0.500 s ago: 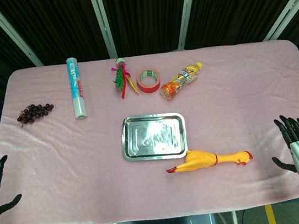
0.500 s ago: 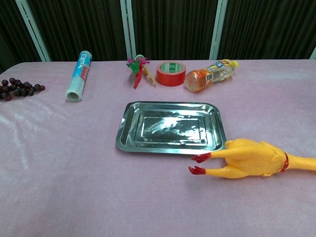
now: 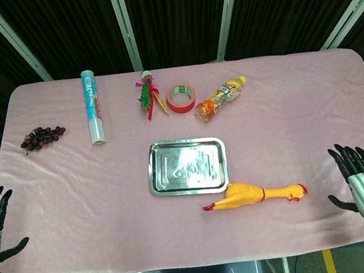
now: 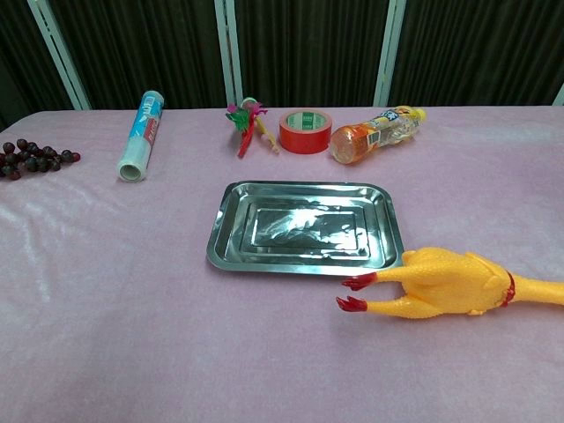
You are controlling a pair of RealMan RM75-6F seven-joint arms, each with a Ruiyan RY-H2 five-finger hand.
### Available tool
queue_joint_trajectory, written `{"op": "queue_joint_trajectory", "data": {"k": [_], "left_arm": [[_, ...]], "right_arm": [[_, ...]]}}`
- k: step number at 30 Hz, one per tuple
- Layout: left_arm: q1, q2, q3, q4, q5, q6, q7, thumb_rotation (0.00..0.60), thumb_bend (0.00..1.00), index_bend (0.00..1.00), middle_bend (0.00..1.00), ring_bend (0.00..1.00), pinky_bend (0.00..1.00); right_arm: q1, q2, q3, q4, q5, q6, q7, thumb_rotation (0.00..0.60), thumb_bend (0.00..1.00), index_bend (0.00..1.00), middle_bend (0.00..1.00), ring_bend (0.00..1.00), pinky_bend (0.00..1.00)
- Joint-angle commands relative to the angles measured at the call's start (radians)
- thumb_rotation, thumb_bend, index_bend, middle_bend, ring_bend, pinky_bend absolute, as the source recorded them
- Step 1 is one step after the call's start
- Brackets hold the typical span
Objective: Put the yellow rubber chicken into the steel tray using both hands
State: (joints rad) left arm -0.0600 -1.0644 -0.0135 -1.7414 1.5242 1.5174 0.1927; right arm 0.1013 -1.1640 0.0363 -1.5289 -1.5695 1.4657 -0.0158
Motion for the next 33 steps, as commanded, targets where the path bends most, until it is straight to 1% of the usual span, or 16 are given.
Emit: {"op": "queue_joint_trajectory", "data": {"k": [1, 6, 10, 14, 23, 28, 33], "left_arm": [[-0.002, 0.004, -0.001, 0.0, 0.0, -0.003, -0.005, 0.6, 0.02, 0.0, 0.0, 0.0, 0.0], [-0.019, 0.015, -0.009, -0.017, 0.013, -0.017, -0.004, 0.6, 0.02, 0.0, 0.0, 0.0, 0.0], [-0.025, 0.025, -0.013, -0.028, 0.02, -0.016, -0.008, 0.6, 0.02, 0.0, 0.0, 0.0, 0.0], [-0.029, 0.038, -0.016, -0.038, 0.022, -0.018, -0.006, 0.6, 0.02, 0.0, 0.0, 0.0, 0.0], [-0.043, 0.054, -0.026, -0.048, 0.017, -0.031, -0.008, 0.6, 0.02, 0.0, 0.0, 0.0, 0.0], [-0.051, 0.063, -0.03, -0.058, 0.012, -0.042, -0.01, 0.6, 0.02, 0.0, 0.0, 0.0, 0.0], [-0.06, 0.067, -0.038, -0.066, 0.006, -0.047, -0.008, 0.6, 0.02, 0.0, 0.0, 0.0, 0.0]], "right_arm": [[0.011, 0.014, -0.012, -0.012, -0.01, -0.024, 0.015, 0.6, 0.18, 0.0, 0.02, 0.0, 0.01], [0.043, 0.038, -0.025, -0.036, -0.026, -0.081, 0.032, 0.6, 0.18, 0.0, 0.02, 0.0, 0.01], [0.062, 0.039, -0.03, -0.039, -0.03, -0.116, 0.048, 0.6, 0.18, 0.0, 0.02, 0.0, 0.01], [0.096, 0.036, -0.034, -0.037, -0.024, -0.179, 0.052, 0.6, 0.18, 0.0, 0.03, 0.0, 0.02], [0.162, -0.024, -0.039, 0.004, 0.009, -0.309, 0.037, 0.6, 0.18, 0.0, 0.08, 0.0, 0.05], [0.183, -0.062, -0.031, 0.036, 0.038, -0.343, 0.04, 0.6, 0.18, 0.07, 0.12, 0.0, 0.1], [0.205, -0.093, -0.029, 0.061, 0.059, -0.381, 0.054, 0.6, 0.18, 0.1, 0.15, 0.03, 0.14]]}}
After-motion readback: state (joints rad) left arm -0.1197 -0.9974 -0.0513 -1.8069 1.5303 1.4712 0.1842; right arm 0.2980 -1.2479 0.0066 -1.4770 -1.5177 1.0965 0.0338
